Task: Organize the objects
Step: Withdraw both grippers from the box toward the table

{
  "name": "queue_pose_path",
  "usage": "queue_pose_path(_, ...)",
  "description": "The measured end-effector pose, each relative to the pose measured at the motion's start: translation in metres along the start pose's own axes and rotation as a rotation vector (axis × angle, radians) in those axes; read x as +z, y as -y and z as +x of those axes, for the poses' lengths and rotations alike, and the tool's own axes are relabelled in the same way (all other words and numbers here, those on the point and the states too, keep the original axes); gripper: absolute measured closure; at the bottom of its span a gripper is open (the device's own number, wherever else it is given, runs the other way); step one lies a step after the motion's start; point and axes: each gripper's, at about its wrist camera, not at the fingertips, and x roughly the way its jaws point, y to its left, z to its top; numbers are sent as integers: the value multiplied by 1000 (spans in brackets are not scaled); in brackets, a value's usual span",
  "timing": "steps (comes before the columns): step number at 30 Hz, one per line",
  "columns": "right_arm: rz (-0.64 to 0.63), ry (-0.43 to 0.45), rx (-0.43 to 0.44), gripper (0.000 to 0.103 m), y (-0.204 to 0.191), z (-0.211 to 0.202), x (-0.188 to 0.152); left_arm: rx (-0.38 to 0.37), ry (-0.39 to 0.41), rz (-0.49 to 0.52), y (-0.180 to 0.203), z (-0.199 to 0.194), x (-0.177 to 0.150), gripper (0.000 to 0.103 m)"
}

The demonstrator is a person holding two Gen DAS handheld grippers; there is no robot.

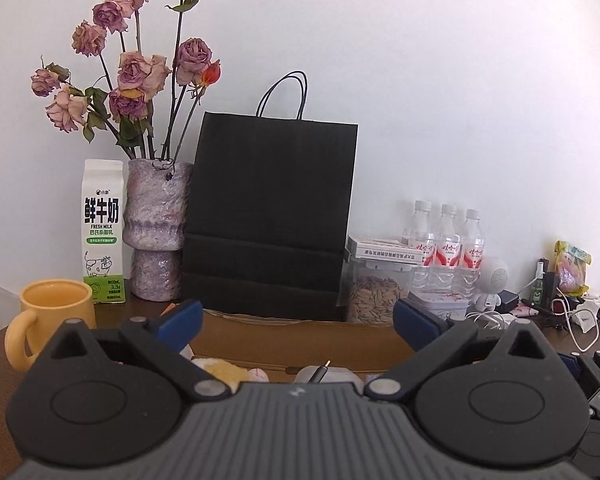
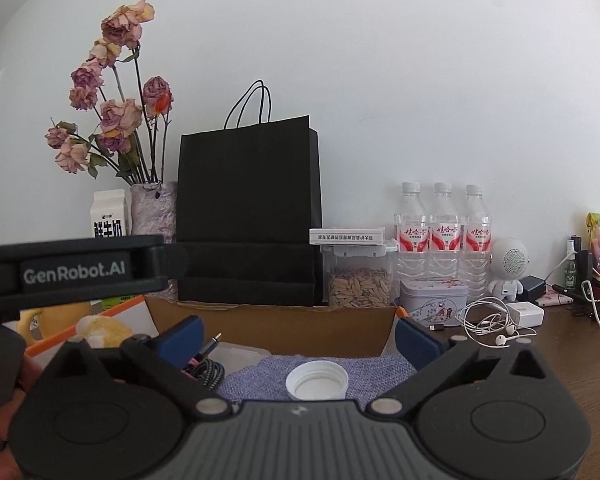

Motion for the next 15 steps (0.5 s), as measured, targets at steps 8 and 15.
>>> queue_pose_path(8, 36, -41, -13, 0, 8, -7, -2, 81, -23, -15, -11, -11, -8, 0)
queue_pose_path(15, 33, -50, -15, 0, 14, -35, -7, 101, -1, -41, -29, -49, -13, 0)
